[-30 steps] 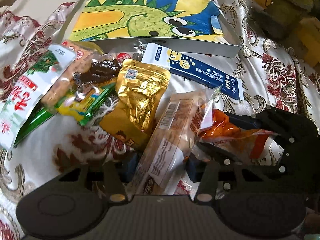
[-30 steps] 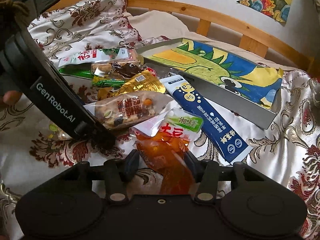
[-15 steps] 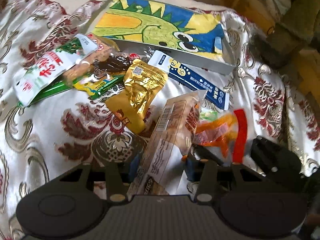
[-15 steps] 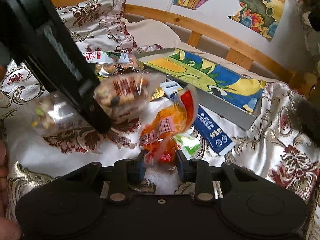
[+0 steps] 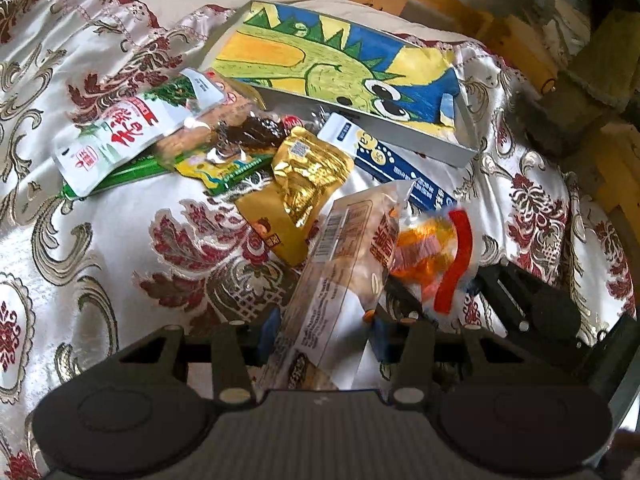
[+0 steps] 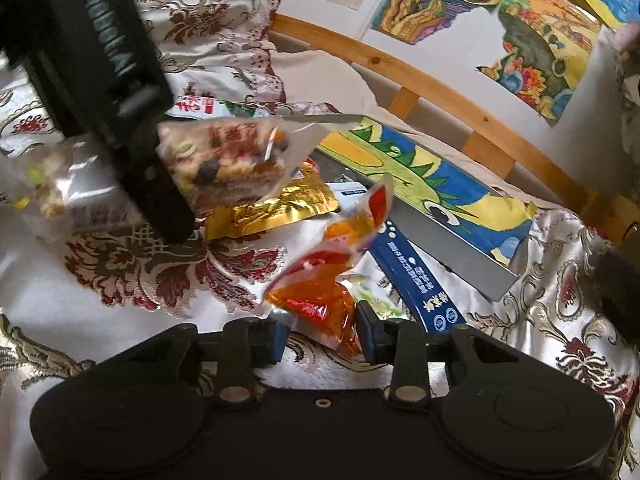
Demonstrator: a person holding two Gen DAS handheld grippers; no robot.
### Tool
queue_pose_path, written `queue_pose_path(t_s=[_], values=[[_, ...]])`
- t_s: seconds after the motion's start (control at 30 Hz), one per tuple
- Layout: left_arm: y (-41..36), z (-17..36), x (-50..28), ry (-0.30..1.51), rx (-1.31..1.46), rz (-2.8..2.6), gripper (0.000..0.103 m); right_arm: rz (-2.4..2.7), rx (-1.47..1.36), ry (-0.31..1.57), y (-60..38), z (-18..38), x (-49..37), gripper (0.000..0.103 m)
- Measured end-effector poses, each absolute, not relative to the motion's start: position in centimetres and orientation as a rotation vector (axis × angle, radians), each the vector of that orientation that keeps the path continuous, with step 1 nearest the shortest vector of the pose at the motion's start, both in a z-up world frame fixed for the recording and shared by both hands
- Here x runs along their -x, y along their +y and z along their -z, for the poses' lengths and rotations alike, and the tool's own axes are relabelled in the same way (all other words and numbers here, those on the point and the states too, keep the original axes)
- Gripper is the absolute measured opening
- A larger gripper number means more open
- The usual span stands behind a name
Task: Organize snacks
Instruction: 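Close the left tool on the clear nut-bar pack while the right tool grasps the orange snack bag, then carry both packs over the metal tin and open both tools to drop them inside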
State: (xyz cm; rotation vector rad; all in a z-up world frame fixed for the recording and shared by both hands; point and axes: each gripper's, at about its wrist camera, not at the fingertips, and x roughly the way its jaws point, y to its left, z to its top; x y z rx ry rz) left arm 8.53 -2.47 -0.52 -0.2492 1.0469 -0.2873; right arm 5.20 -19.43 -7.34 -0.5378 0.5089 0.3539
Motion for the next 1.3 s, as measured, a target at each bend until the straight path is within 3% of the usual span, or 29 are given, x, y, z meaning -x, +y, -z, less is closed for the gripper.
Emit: queue_pose_path(t_s=[0.47,0.8,1.3], values=[[-2.7,-4.3,-11.4,0.917,0.283,0.25,0.05,-0.216,0.479,0.311,-20.7,1.7,-4.9,0.036],[-6.0,-7.2,-19.8,0.827,0.321,0.257,0.05,-0.166,0.443,0.233,-23.6,-3.4,-12.4,0.037],[-12.4,-2.6,-33.2,0.848,0.303,0.196,0.05,-0.121,0.239,0.291,-24.3,2.3,-23.1,0.037]])
